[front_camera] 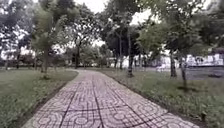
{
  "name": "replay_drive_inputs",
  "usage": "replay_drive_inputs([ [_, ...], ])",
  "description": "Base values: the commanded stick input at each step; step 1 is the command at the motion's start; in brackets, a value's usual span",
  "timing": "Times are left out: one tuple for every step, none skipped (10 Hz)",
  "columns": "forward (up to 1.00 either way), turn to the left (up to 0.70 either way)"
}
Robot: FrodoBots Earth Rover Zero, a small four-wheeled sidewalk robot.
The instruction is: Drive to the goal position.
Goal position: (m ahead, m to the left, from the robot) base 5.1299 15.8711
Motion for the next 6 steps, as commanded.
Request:
replay_drive_inputs([
  [1.00,-0.27],
  [1.00,-0.27],
  [1.00,-0.27],
  [1.00,-0.27],
  [1.00,-0.27],
  [1.00,0.00],
])
